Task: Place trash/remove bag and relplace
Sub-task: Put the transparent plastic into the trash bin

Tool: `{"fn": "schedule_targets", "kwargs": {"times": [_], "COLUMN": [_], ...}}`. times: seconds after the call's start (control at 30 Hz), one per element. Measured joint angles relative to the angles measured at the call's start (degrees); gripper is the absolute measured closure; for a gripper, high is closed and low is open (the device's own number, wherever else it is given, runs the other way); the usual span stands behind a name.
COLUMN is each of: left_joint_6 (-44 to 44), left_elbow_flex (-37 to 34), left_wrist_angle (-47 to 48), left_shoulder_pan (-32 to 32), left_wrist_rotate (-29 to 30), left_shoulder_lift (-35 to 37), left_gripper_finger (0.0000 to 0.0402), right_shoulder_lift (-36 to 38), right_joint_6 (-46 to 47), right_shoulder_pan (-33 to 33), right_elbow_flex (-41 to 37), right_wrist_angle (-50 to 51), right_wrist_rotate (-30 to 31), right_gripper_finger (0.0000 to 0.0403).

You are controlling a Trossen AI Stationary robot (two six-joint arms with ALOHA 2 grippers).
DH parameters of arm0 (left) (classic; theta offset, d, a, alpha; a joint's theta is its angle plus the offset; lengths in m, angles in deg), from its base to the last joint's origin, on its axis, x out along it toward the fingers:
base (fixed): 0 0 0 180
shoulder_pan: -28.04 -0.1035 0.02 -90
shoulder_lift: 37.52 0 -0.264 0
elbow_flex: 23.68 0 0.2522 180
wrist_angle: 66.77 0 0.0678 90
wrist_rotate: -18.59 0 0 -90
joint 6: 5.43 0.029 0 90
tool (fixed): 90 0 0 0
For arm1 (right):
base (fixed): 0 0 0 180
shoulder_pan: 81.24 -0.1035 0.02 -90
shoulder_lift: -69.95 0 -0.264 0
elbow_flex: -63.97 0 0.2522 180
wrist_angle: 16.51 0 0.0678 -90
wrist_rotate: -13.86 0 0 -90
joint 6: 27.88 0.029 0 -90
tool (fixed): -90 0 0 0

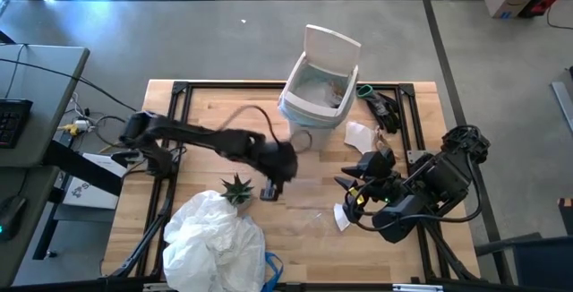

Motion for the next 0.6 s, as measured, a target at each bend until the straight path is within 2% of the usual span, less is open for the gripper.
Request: {"fn": "schedule_targets", "kwargs": {"times": [0.17,0.33,0.6], "left_joint_6": [0.0,0.0,4.2], "left_elbow_flex": [0.6,5.1,18.1], "left_wrist_angle": [1.7,2.6,2.9], "left_shoulder_pan": [-3.6,-8.4,-16.0], "left_wrist_rotate": [3.5,4.9,3.1], "left_shoulder_lift": [7.2,11.7,10.3], "left_gripper_finger": [0.0401,0.0401,0.0401], "right_shoulder_lift": [0.0,0.0,-0.4], "right_joint_6": [0.0,0.2,2.1], "right_shoulder_pan": [-0.5,-1.6,-2.3], "right_elbow_flex": [0.0,0.0,0.0], "right_wrist_angle": [0.0,0.0,0.0], "right_wrist_rotate": [0.0,0.0,-1.4], "right_gripper_finger": [0.0284,0.0284,0.0284]}}
